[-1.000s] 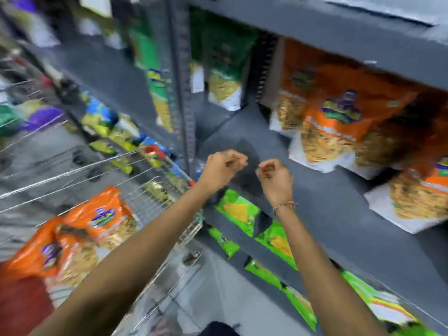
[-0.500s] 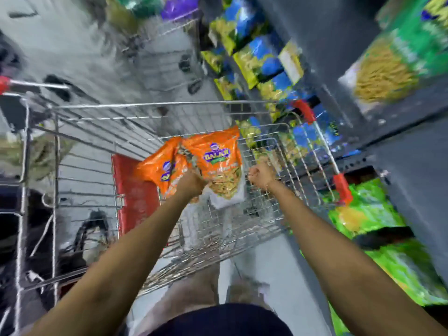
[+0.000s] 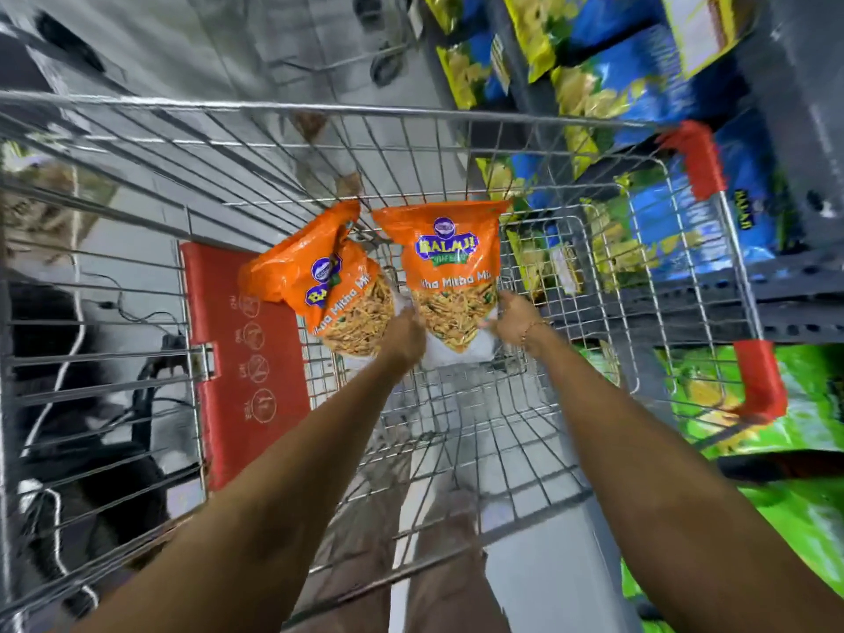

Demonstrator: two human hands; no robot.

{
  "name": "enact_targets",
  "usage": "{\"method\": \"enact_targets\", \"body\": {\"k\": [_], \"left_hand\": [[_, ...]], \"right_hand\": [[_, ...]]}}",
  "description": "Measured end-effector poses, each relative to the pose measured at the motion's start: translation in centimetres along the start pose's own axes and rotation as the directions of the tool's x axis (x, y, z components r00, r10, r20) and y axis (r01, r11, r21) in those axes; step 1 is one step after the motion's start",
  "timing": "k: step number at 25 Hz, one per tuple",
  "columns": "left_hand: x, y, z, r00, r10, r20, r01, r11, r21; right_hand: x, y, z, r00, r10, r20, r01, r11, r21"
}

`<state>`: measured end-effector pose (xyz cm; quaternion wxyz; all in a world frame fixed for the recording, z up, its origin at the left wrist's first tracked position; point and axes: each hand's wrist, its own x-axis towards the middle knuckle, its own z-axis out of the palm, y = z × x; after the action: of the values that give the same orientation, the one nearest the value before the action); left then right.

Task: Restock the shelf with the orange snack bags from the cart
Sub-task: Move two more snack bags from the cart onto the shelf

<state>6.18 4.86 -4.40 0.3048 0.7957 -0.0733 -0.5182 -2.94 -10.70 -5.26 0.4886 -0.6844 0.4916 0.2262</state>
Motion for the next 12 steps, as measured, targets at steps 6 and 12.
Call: {"method": "enact_targets", "body": {"k": [6,12], "left_hand": [[-1.2,1.1,0.1,0.997,0.06,0.051,-0.054,0.992,-0.11],[-8.9,6.3,-1.5,0.943,0.303,0.136,-0.285,0.948,-0.139]], "right_hand": [[-2.8,1.0,-1.8,0.999,0.051,0.013,-0.052,0.992,0.114],[-12.3,0.3,-7.9,0.99,-0.134,-0.044,0.14,0.972,0.188]]}}
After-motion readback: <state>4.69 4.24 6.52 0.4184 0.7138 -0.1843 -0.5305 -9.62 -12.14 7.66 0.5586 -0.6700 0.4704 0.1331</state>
